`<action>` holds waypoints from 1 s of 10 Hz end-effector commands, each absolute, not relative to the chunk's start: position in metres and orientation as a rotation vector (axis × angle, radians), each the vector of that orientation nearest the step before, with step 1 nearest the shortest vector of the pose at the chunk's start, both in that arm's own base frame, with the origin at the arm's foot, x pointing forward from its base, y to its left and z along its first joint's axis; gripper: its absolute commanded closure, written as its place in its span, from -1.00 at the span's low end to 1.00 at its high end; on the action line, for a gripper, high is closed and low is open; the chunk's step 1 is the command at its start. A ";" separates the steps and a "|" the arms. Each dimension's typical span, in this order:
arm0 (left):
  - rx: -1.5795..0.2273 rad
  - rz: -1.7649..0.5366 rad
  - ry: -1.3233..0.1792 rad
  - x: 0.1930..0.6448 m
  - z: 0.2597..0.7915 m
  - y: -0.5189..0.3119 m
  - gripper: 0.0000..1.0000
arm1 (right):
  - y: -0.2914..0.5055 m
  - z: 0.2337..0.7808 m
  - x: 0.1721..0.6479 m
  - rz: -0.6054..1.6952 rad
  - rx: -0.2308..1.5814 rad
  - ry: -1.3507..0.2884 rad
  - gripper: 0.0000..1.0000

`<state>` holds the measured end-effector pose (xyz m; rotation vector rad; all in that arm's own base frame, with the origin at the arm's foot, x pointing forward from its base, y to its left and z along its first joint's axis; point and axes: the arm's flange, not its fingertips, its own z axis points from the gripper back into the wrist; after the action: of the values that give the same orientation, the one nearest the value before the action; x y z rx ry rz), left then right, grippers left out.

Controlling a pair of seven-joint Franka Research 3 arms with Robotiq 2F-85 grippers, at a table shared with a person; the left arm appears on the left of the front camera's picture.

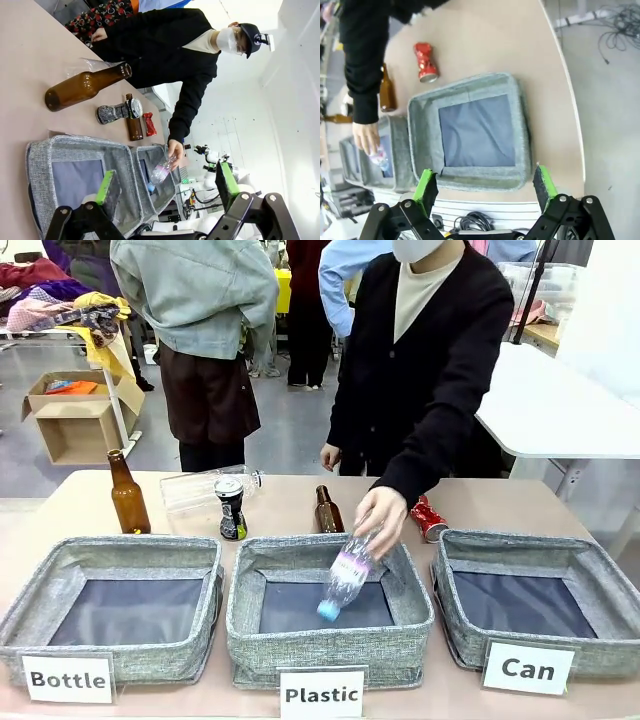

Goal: Sort the can waste into the basket.
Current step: Pick up the can waste from the table and place it in the right Fabric basket.

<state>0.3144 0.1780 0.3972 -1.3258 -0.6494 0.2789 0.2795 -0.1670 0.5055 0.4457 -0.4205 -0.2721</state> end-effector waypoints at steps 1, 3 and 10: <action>-1.331 0.263 -0.658 0.313 0.398 0.179 -1.00 | -0.109 0.493 0.309 -0.151 0.403 -0.414 -1.00; -1.331 0.263 -0.658 0.313 0.398 0.179 -1.00 | -0.061 0.496 0.355 0.001 0.373 -0.357 -1.00; -1.331 0.263 -0.658 0.313 0.398 0.179 -1.00 | -0.053 0.499 0.349 -0.038 0.294 -0.479 -1.00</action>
<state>0.3148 0.1785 0.3977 -1.3258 -0.6494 0.2779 0.3526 -0.0681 0.5060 0.3460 -0.4383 -0.0439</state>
